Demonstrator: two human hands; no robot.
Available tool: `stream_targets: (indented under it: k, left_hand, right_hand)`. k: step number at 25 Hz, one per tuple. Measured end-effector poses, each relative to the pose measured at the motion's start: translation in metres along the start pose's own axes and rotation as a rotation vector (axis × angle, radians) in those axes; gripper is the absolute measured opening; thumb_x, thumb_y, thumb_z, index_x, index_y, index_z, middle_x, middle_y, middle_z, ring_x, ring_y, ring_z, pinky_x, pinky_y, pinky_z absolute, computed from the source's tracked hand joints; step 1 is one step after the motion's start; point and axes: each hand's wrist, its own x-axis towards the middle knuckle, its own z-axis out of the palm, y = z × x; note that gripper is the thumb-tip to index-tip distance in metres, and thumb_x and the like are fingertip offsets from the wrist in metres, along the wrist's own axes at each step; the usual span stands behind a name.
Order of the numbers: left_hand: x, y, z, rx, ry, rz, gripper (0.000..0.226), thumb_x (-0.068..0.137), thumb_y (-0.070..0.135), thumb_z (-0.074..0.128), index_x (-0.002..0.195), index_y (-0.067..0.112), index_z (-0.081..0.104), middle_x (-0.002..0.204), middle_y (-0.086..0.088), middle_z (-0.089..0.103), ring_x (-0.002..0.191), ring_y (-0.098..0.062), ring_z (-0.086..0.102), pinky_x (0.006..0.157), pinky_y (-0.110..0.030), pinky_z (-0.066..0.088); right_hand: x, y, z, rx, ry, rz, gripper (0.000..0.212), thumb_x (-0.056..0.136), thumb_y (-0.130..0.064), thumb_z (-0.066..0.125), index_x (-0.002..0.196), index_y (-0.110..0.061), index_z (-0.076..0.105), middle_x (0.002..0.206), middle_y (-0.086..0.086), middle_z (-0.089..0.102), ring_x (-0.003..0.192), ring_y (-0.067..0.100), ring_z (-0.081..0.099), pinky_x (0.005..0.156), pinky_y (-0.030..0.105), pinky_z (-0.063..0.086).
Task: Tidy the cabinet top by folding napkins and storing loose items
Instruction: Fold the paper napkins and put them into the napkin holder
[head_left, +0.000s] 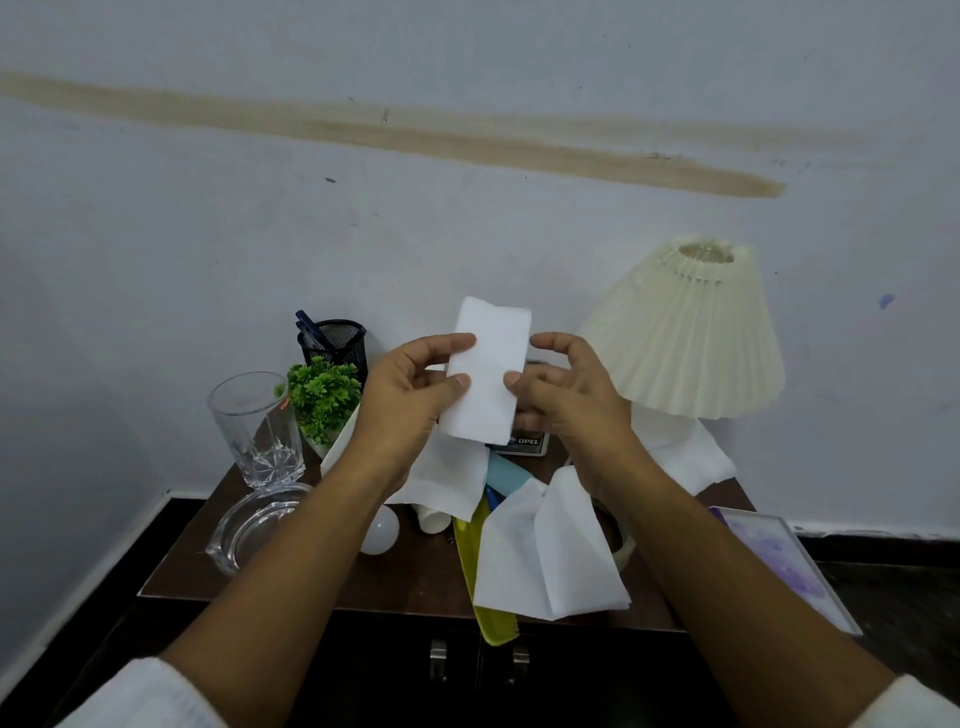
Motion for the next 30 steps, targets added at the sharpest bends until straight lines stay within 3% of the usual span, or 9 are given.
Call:
stream_targets:
  k: [3,6,9,12,15,20,23,27,30]
  left_hand:
    - [-0.001,0.000,0.003,0.018,-0.010,0.034,0.041,0.090,-0.005,0.065,0.121,0.022,0.070,0.114,0.006,0.070,0.088,-0.017,0.065,0.079,-0.032,0.061]
    - [0.002,-0.002,0.001,0.028,0.019,0.027,0.035,0.091,-0.003,0.063,0.115,0.022,0.074,0.106,-0.001,0.073,0.089,-0.019,0.067,0.083,-0.035,0.060]
    - [0.003,-0.005,-0.001,0.057,-0.008,0.019,0.032,0.093,-0.001,0.062,0.109,0.022,0.077,0.103,-0.003,0.076,0.099,-0.021,0.070,0.084,-0.036,0.061]
    - [0.003,-0.007,0.000,0.136,-0.078,0.032,0.032,0.094,-0.002,0.060,0.110,0.020,0.077,0.108,0.006,0.075,0.102,-0.011,0.069,0.082,-0.026,0.057]
    - [0.009,-0.010,0.000,0.203,-0.069,0.052,0.035,0.095,-0.001,0.059,0.117,0.021,0.075,0.114,0.007,0.074,0.105,-0.009,0.067,0.091,-0.028,0.056]
    - [0.017,-0.016,0.007,0.198,-0.104,0.055,0.041,0.098,-0.003,0.054,0.130,0.020,0.067,0.131,0.008,0.065,0.116,-0.003,0.062,0.098,-0.022,0.053]
    - [0.024,-0.017,0.011,0.273,-0.128,0.098,0.040,0.099,-0.002,0.052,0.132,0.017,0.064,0.132,0.011,0.063,0.112,0.005,0.060,0.094,-0.014,0.052]
    - [0.043,-0.020,0.014,0.472,-0.119,0.201,0.040,0.099,0.000,0.051,0.135,0.016,0.062,0.137,0.009,0.056,0.121,-0.004,0.051,0.093,0.000,0.038]
    - [0.055,-0.032,0.017,0.641,-0.110,0.225,0.043,0.100,0.003,0.052,0.139,0.020,0.058,0.145,0.005,0.054,0.134,-0.011,0.042,0.112,-0.020,0.035]
  right_hand:
    - [0.001,0.002,0.001,-0.113,0.045,-0.101,0.024,0.087,0.008,0.065,0.104,-0.005,0.053,0.101,0.015,0.071,0.085,0.028,0.073,0.062,0.031,0.062]
    - [0.002,0.000,0.000,-0.212,-0.017,-0.104,0.014,0.088,0.008,0.064,0.090,-0.005,0.069,0.102,0.016,0.071,0.084,0.028,0.069,0.064,0.028,0.061]
    - [0.003,0.002,0.000,-0.313,0.021,-0.118,0.023,0.093,0.001,0.064,0.106,-0.014,0.075,0.105,0.008,0.073,0.087,0.024,0.072,0.065,0.022,0.060]
    - [0.006,0.004,-0.001,-0.390,0.098,-0.197,0.030,0.094,-0.007,0.064,0.118,-0.024,0.072,0.095,0.006,0.074,0.084,0.019,0.073,0.070,0.029,0.063]
    - [0.007,0.000,-0.004,-0.472,0.036,-0.191,0.025,0.095,-0.008,0.064,0.113,-0.023,0.075,0.081,-0.002,0.071,0.068,0.004,0.067,0.059,0.015,0.053]
    - [0.018,0.002,-0.007,-0.546,0.044,-0.165,0.032,0.099,-0.007,0.058,0.127,-0.018,0.068,0.112,0.001,0.072,0.100,0.014,0.069,0.086,0.024,0.058]
    - [0.024,0.004,-0.010,-0.683,0.056,-0.234,0.044,0.098,-0.005,0.056,0.141,-0.017,0.056,0.135,0.001,0.061,0.116,0.010,0.057,0.097,0.019,0.045]
    - [0.030,0.011,-0.006,-0.957,-0.012,-0.311,0.053,0.100,-0.008,0.052,0.152,-0.017,0.041,0.155,-0.003,0.041,0.133,0.014,0.048,0.095,0.011,0.030]
    - [0.034,0.015,-0.004,-1.073,-0.037,-0.313,0.055,0.101,-0.012,0.052,0.153,-0.018,0.036,0.159,-0.003,0.037,0.131,0.017,0.051,0.088,0.013,0.031]
